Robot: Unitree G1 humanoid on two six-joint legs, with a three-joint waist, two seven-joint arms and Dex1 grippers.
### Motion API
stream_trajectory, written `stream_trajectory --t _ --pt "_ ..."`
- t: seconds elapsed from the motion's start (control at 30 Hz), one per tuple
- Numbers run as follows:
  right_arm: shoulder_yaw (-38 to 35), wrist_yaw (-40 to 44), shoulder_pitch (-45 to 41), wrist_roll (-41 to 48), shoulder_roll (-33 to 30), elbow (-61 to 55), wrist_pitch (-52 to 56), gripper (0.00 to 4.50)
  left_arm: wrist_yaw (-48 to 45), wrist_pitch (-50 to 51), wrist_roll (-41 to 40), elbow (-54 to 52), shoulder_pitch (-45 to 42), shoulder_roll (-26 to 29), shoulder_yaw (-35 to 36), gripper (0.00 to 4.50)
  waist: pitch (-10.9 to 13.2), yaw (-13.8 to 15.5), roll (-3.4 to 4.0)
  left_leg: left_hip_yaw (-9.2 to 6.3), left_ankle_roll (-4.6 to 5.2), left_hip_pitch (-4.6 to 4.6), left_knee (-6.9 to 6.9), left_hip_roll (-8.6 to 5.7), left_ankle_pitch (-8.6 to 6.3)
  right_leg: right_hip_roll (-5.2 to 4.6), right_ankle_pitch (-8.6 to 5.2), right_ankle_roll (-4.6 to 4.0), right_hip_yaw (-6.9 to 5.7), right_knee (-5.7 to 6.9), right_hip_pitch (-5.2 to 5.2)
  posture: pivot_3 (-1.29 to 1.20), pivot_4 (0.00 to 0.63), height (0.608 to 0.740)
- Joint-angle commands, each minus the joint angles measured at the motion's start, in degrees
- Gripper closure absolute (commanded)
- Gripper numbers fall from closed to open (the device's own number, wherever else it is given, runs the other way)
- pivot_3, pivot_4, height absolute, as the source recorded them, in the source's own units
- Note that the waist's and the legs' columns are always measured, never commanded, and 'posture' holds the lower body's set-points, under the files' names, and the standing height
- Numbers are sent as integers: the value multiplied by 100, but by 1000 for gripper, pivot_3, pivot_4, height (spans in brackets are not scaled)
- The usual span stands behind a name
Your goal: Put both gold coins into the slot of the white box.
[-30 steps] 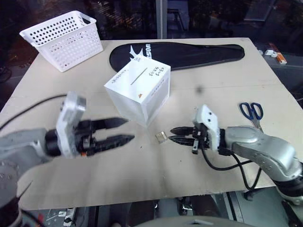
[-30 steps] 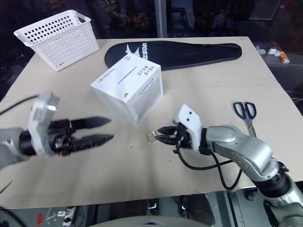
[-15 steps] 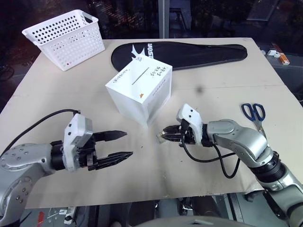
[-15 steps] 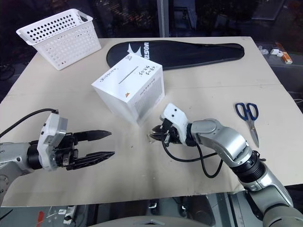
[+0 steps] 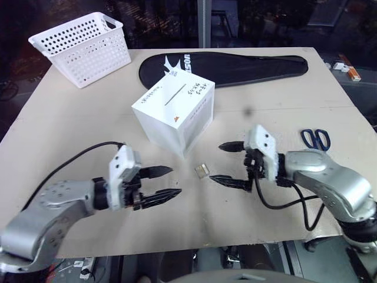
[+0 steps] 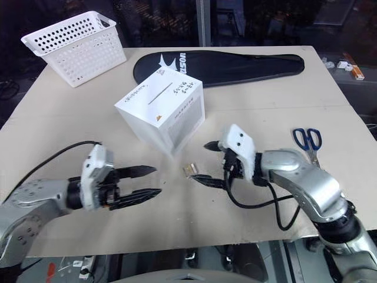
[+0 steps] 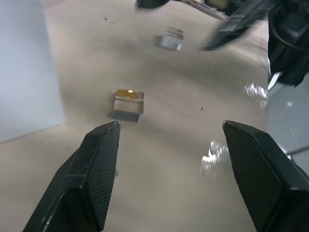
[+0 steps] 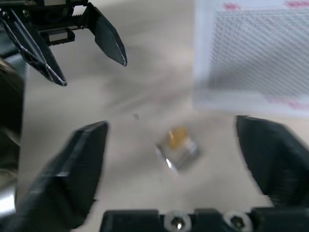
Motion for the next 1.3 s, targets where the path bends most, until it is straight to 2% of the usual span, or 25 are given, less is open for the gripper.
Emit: stream_trajectory --t 0.03,0.23,0.4,0.47,0.5,0.63,0.7,0.77,1.13,1.3 --pt "-374 65 239 125 -276 -547 1 74 459 146 127 50 -181 -198 -373 1037 0 -15 0 1 1 2 0 1 0 3 0 0 2 0 0 0 150 738" --pt "-1063 254 833 314 -737 -1086 -256 74 1128 383 291 376 -602 -640 -745 1037 0 8 0 -3 2 2 0 5 -1 9 0 1 3 1 0 0 150 738" --pt "-2655 399 1918 701 -1063 -1805 -498 74 1229 311 472 781 -1094 -911 -1099 1037 0 102 1 -5 2 -3 2 -1 -1 7 -1 2 2 -2 2 0 150 738" --pt "-2952 344 2128 771 -1148 -1888 -423 0 1207 358 440 779 -1172 -965 -1190 1456 -3 44 -4 -1 2 2 2 2 -1 7 -1 3 6 -1 2 0 150 738" --pt "-3055 314 2208 800 -1180 -1916 -409 0 1200 382 417 784 -1203 -987 -1219 1456 -3 31 -4 -1 2 5 2 2 -1 8 -1 3 6 0 3 0 150 738" --pt "-3211 164 2346 904 -1269 -2001 -394 0 1074 472 311 828 -1307 -1004 -1305 1456 -3 16 -4 -3 2 4 2 2 -1 10 -1 2 6 2 3 0 150 738" --pt "-3232 86 2349 979 -1302 -2028 -379 0 1116 528 328 871 -1389 -1027 -1330 1940 -3 16 -4 -3 2 4 2 2 -1 10 -1 2 6 2 3 0 150 738" --pt "-3244 5 2332 1049 -1328 -2043 -355 0 1113 555 353 880 -1448 -1027 -1354 2670 -3 16 -4 -2 2 4 2 2 -1 10 -1 3 6 1 3 0 150 738" --pt "-3113 -356 2230 1261 -1470 -2092 -281 0 1139 648 529 717 -1598 -870 -1477 2670 -3 14 -4 -2 2 3 2 1 0 11 -1 3 7 1 3 0 150 738" --pt "-3075 -450 2201 1343 -1516 -2087 -286 0 1025 367 820 632 -1550 -690 -1636 2670 -3 17 -4 -3 1 3 2 1 0 12 -1 3 7 1 3 0 150 738"
